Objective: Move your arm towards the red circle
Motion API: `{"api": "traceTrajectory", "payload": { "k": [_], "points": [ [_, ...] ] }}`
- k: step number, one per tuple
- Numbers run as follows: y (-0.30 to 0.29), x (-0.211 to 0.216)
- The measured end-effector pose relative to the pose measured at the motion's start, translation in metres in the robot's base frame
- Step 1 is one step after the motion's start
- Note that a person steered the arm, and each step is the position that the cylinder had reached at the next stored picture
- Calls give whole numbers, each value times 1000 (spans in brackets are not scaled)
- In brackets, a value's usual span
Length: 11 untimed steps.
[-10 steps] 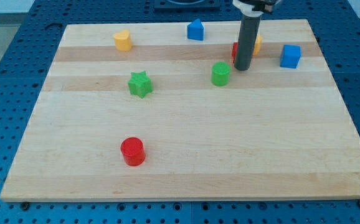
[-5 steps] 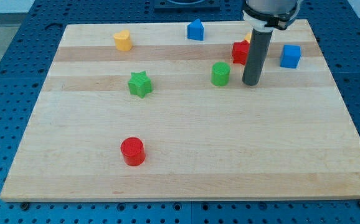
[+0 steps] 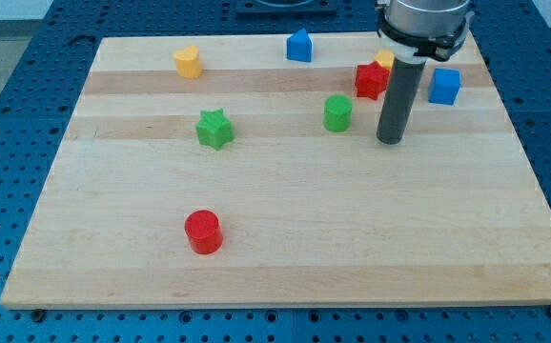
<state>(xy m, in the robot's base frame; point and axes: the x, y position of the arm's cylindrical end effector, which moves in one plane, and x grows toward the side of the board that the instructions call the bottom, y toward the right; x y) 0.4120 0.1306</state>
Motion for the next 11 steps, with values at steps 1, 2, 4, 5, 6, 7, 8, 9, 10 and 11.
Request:
{"api": "traceTrajectory", "payload": {
  "k": [1,2,4,5,6,7,8,9,10,11],
  "points": [
    [1,4],
    [2,13],
    [3,24],
    [3,24],
    [3,38],
    [3,44],
    [3,57],
    [3,63],
    [3,75],
    [3,81]
  ]
}}
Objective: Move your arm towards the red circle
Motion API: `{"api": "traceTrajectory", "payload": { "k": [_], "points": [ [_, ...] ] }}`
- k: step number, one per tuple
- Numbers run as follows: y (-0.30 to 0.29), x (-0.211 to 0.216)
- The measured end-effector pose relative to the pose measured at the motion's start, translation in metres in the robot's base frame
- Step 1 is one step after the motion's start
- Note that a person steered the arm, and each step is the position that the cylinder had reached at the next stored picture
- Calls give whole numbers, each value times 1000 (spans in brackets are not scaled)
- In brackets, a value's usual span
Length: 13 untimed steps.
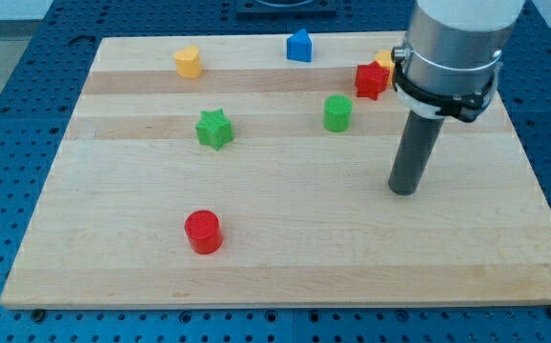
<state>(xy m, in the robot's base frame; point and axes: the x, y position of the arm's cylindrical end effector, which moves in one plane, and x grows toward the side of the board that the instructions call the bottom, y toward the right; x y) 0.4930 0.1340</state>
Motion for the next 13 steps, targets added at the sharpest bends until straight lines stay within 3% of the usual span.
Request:
{"api": "traceTrajectory", "payload": {
  "k": [2,11,13],
  "points": [
    [-10,32],
    [-77,88],
    [-125,109]
  ]
}}
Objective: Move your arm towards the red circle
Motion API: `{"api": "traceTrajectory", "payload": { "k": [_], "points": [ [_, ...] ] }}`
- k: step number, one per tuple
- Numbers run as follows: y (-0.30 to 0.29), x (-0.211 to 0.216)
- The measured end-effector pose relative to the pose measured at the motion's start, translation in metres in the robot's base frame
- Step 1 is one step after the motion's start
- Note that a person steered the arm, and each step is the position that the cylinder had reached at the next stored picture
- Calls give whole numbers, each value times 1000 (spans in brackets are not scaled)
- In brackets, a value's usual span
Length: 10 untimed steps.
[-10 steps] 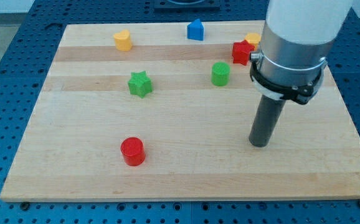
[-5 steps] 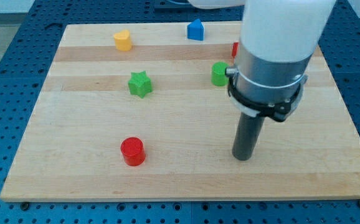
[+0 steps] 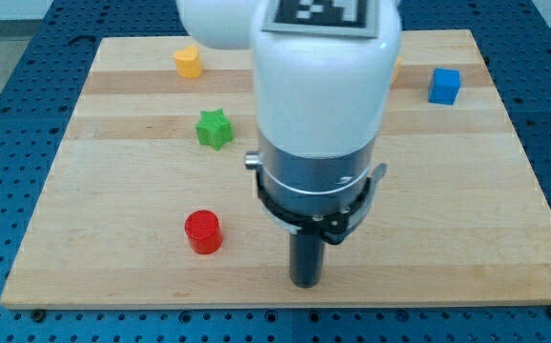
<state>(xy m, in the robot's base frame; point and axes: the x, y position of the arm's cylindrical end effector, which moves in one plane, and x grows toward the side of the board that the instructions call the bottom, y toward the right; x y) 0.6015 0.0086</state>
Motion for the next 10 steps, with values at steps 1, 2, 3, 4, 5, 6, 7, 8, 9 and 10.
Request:
{"api": "traceTrajectory", "payload": {
  "k": [1,2,3,4,5,6,7,8,9,10],
  "points": [
    [-18,4],
    [-39,16],
    [-63,17],
    [-93,17],
    [-105,17],
    [-125,17],
    [-135,17],
    [-136,17],
    [-137,15],
    [-146,3]
  ]
}}
